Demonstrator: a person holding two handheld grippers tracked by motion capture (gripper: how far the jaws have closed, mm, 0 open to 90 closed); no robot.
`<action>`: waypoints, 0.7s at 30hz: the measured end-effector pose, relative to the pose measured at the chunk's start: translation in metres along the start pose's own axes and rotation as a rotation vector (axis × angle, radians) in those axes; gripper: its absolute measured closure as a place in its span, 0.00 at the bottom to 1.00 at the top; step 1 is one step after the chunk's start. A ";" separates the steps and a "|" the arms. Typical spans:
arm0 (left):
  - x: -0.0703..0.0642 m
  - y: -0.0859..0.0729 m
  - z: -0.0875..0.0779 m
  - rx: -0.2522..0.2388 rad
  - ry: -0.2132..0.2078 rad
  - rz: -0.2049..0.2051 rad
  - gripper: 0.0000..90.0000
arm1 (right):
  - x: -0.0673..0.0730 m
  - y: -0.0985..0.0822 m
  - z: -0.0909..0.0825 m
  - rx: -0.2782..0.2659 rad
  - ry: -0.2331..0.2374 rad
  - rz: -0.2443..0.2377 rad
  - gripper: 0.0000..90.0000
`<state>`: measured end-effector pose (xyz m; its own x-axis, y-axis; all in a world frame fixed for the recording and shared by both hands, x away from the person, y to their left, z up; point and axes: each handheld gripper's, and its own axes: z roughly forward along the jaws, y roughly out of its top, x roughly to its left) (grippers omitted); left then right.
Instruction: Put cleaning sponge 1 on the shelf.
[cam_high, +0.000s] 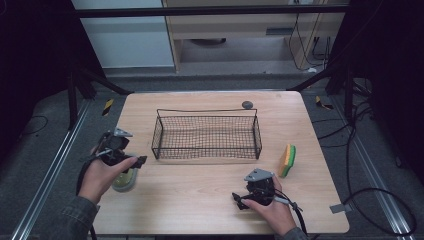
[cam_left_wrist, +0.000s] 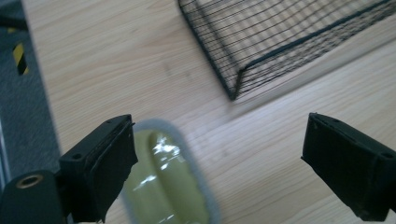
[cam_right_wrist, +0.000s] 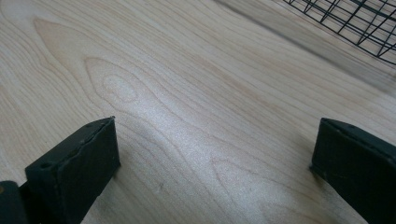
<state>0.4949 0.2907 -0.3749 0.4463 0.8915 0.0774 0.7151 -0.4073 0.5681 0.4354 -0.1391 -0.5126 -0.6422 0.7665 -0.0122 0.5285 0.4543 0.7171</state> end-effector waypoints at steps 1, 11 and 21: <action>0.000 0.000 0.000 0.000 0.000 0.000 0.10 | 0.000 0.000 0.000 0.000 0.000 0.000 0.01; 0.040 -0.011 0.018 0.179 0.029 -0.060 0.35 | 0.000 0.000 0.000 0.006 0.000 0.001 0.01; 0.047 -0.014 0.032 0.249 0.002 -0.124 0.57 | -0.001 0.000 0.000 0.005 0.002 -0.003 0.01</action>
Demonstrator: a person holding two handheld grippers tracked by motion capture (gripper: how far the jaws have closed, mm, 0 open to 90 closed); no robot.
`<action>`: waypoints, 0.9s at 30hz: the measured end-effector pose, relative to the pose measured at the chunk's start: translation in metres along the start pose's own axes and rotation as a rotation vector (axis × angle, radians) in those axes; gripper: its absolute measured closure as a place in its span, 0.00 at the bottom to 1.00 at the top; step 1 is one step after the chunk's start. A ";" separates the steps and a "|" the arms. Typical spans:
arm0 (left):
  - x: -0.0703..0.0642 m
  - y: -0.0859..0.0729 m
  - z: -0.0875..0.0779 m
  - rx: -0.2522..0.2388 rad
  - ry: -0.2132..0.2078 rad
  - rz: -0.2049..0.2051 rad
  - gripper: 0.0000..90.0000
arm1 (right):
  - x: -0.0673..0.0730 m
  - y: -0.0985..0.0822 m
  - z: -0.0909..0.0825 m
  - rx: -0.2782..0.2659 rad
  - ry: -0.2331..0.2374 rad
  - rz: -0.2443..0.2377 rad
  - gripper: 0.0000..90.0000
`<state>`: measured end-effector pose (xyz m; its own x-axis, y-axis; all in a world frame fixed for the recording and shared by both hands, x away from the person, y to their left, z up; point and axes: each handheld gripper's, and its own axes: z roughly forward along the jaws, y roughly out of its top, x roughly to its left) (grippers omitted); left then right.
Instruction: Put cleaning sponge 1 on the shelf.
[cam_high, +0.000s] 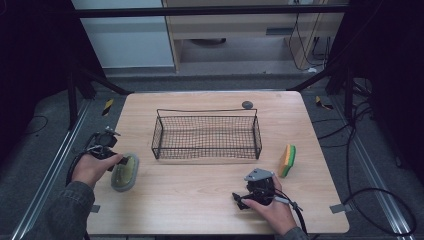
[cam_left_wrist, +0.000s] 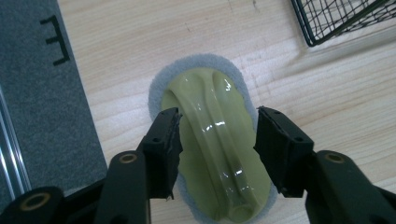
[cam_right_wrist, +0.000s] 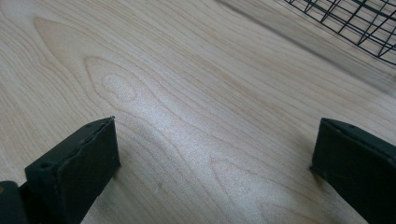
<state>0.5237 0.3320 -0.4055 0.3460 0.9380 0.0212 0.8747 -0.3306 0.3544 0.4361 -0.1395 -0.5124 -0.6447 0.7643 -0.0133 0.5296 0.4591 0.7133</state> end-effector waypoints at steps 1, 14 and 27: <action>0.000 0.000 0.001 0.013 0.000 -0.004 0.57 | 0.000 0.000 0.000 0.000 0.000 0.000 0.01; 0.005 -0.004 0.017 0.087 -0.009 -0.055 0.66 | 0.000 0.000 0.000 -0.002 0.000 -0.003 0.01; -0.001 -0.005 0.025 0.122 0.005 -0.033 0.70 | 0.000 0.000 0.000 -0.002 0.001 -0.001 0.01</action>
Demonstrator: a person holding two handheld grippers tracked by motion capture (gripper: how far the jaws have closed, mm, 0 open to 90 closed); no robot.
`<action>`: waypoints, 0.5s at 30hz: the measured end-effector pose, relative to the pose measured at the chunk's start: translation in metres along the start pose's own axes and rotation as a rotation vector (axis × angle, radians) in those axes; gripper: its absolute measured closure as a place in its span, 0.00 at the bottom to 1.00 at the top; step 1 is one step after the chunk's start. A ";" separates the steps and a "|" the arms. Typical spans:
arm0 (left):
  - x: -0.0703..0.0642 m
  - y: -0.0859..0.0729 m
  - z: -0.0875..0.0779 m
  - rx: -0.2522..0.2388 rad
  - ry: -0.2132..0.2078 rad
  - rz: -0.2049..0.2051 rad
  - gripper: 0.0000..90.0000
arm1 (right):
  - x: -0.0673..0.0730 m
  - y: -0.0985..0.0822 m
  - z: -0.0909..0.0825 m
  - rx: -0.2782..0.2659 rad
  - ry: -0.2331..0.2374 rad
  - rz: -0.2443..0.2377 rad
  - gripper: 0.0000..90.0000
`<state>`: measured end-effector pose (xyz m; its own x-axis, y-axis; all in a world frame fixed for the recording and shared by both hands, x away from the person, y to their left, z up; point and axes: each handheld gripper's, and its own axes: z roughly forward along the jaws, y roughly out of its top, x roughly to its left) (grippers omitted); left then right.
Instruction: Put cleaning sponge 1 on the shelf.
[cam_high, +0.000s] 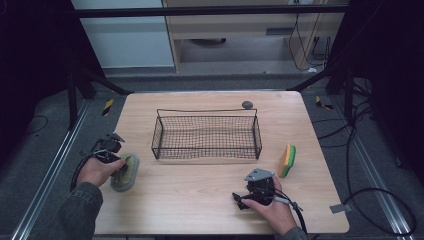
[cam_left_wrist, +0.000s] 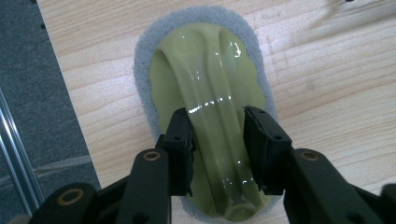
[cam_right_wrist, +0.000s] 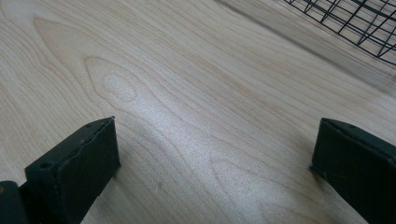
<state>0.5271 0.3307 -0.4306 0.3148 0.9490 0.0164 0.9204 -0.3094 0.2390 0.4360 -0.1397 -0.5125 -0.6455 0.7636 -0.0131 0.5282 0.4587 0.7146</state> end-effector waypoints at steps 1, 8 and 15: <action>0.000 0.000 0.000 -0.005 0.001 0.000 0.72 | 0.000 0.000 0.000 0.000 0.000 0.000 0.01; 0.003 -0.001 -0.002 -0.012 0.014 0.017 0.78 | 0.000 0.000 0.000 0.000 0.001 -0.001 0.01; 0.005 -0.001 -0.007 -0.015 0.027 0.071 0.79 | 0.000 0.000 0.000 -0.001 0.000 -0.003 0.01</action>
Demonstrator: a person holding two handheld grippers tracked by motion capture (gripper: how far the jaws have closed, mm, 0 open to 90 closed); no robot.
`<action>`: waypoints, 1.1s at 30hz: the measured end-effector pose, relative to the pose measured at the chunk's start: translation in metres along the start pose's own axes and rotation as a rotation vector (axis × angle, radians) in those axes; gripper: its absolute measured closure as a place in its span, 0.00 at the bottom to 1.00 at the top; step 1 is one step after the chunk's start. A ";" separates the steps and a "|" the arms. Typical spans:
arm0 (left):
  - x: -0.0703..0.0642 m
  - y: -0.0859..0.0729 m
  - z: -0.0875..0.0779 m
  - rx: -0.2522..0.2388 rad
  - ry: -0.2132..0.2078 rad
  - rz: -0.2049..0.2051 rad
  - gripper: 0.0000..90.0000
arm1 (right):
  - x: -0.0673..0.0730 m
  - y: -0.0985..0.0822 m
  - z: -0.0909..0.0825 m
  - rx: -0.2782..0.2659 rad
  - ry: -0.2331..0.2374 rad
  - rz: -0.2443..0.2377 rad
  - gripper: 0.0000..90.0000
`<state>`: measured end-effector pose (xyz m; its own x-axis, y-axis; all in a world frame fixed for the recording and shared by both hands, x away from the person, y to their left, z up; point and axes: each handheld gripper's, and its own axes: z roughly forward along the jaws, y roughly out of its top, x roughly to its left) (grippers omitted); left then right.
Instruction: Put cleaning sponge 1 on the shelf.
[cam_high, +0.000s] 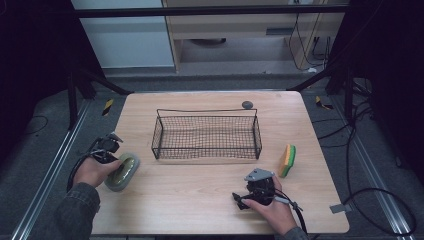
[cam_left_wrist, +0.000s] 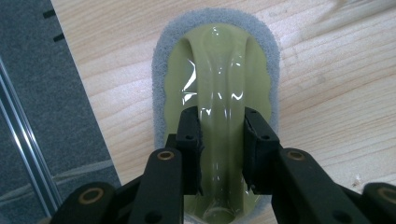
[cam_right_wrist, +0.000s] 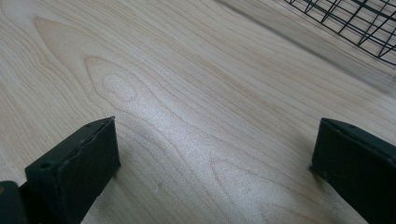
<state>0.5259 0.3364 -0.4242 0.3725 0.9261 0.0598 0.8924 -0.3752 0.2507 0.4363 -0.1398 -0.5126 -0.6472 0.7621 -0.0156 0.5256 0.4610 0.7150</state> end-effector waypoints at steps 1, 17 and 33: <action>0.000 0.000 -0.001 0.000 -0.002 0.005 0.79 | 0.000 0.000 0.000 0.001 0.002 0.002 0.01; -0.001 0.004 -0.038 -0.048 0.001 0.136 0.79 | 0.000 0.000 0.000 -0.001 0.003 -0.003 0.01; -0.017 0.022 -0.090 -0.133 -0.029 0.328 0.79 | 0.000 0.000 0.000 -0.004 0.004 -0.003 0.01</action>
<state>0.5159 0.3161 -0.3332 0.6427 0.7549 0.1309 0.6838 -0.6422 0.3465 0.4364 -0.1402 -0.5130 -0.6511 0.7588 -0.0152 0.5214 0.4618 0.7176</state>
